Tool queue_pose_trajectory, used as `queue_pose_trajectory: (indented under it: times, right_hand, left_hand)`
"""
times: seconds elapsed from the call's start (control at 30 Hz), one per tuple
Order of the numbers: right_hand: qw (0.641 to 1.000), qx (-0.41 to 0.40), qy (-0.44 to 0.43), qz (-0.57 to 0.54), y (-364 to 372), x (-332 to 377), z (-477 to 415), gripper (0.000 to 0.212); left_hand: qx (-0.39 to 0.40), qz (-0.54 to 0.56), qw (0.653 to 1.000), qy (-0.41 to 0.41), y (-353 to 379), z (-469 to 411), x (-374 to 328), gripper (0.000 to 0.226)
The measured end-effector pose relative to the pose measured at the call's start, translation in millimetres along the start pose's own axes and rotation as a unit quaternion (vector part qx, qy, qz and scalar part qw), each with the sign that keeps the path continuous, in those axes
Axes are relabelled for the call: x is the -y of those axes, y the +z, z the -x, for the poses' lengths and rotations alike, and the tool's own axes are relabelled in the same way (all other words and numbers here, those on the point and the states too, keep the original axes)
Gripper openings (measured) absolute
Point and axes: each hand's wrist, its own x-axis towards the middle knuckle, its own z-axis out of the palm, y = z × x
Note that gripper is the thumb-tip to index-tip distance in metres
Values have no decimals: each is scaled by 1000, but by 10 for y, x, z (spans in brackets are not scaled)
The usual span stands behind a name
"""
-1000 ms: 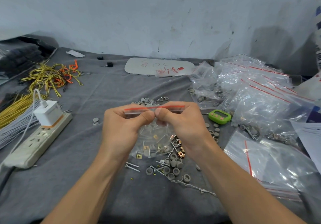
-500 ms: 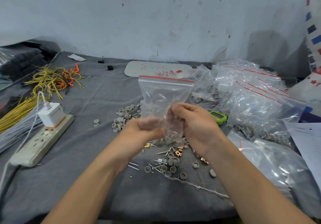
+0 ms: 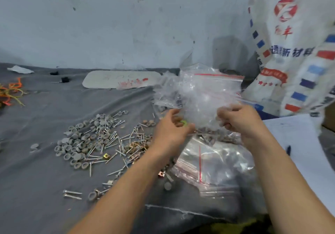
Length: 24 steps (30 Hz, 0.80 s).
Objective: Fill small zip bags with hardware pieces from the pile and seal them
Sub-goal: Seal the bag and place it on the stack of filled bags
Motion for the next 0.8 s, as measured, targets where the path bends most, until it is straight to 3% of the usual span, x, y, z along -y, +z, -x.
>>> queue_pose_trajectory:
  times: [0.07, 0.13, 0.17, 0.27, 0.3, 0.37, 0.47, 0.57, 0.7, 0.8]
  right_hand:
    - [981, -122, 23, 151, -149, -156, -132, 25]
    - [949, -229, -34, 216, -219, -161, -171, 40]
    - [943, -233, -80, 222, -209, -139, -186, 39]
    - [889, -56, -173, 421, -12, -190, -207, 40]
    - [863, 11, -178, 472, 78, -280, -207, 45]
    - [846, 81, -166, 500, 168, -519, -272, 52]
    - [865, 104, -126, 474, 126, -767, -490, 58]
    - [874, 106, -163, 445, 161, -868, -665, 53]
    - [913, 85, -153, 370, 272, -857, -909, 63]
    - [916, 88, -153, 361, 346, -847, -1108, 60]
  left_hand:
    - [23, -131, 990, 51, 297, -67, 77, 67]
    - [68, -239, 963, 104, 532, -84, 193, 60]
    - [88, -278, 949, 123, 625, -100, 250, 53]
    - [145, -390, 891, 181, 791, -200, 375, 38]
    - [164, -431, 865, 196, 824, -262, 418, 44]
    - [193, -481, 832, 197, 848, -372, 490, 62]
    - [203, -493, 824, 191, 849, -539, 535, 78]
    - [192, -516, 809, 204, 945, -706, 566, 86]
    - [146, -501, 830, 196, 1066, -899, 588, 91]
    - [114, -474, 857, 169, 1117, -1032, 592, 94]
